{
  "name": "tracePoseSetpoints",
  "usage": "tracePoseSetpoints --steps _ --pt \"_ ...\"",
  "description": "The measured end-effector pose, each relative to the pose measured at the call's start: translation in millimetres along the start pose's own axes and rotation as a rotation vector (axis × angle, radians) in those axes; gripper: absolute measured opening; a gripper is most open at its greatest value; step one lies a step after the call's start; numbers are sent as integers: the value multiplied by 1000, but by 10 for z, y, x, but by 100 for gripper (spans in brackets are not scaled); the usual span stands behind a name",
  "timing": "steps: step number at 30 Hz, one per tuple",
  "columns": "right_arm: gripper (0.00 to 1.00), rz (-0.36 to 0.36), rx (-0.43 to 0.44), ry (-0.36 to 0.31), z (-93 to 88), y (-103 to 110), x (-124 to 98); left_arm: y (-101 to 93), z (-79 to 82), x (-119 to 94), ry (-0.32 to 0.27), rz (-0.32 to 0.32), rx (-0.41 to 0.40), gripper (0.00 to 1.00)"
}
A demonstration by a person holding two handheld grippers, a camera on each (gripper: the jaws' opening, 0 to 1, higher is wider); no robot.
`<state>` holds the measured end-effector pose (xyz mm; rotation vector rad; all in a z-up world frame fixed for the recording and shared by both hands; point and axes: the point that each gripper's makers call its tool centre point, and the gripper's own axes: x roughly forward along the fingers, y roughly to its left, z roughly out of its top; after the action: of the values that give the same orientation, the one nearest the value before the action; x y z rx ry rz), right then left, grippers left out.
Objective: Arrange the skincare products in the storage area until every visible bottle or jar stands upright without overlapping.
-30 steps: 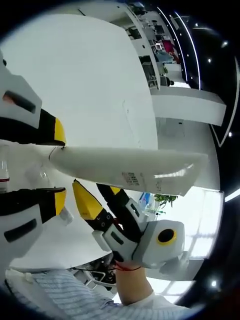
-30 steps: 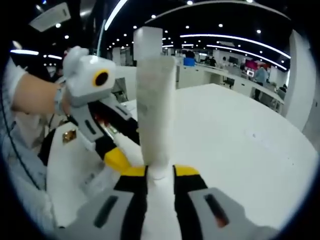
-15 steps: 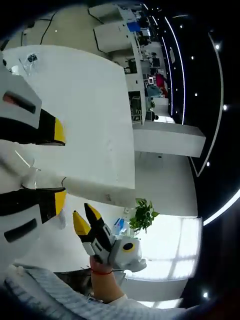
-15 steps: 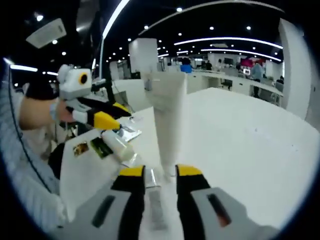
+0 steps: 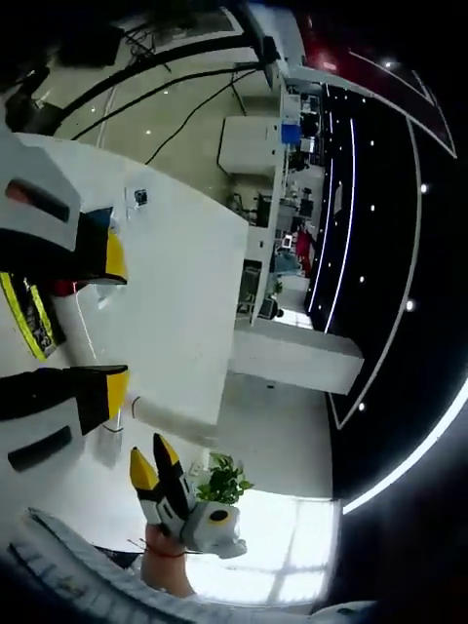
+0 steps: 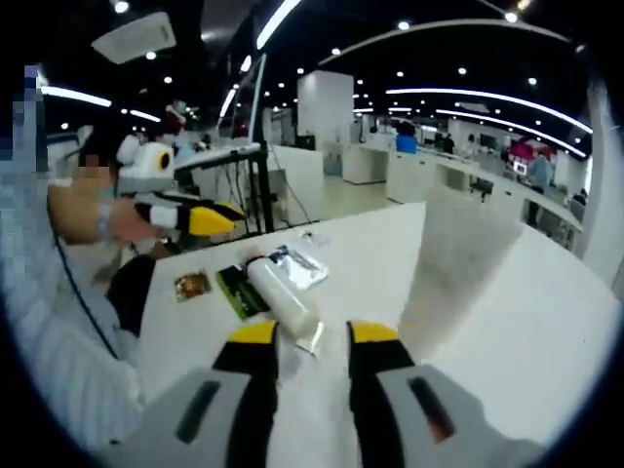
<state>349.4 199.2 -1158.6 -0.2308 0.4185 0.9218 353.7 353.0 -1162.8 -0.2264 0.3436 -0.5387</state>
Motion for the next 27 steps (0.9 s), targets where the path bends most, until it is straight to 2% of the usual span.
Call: tracePoseSetpoints --steps 4,9,13,18,20,25,26,27 --pt "27 31 -20 2 115 102 149 85 -86 -124 6 27 7 33" --pt "28 92 -103 56 160 294 384 181 -169 -257 6 56 12 33" --pt "29 135 -135 91 204 423 585 215 -241 -375 15 75 24 33" --pt "30 152 -176 120 259 452 809 304 -321 -486 30 102 16 33" --pt "31 160 -195 157 235 446 897 334 -352 -515 40 113 14 33" --pt "32 171 -304 264 97 367 1106 377 -429 -538 69 126 24 33" --pt "32 178 -302 273 80 367 1124 381 -439 -537 73 127 25 33" --pt "32 202 -234 308 2 384 1188 399 -472 -528 84 130 31 33"
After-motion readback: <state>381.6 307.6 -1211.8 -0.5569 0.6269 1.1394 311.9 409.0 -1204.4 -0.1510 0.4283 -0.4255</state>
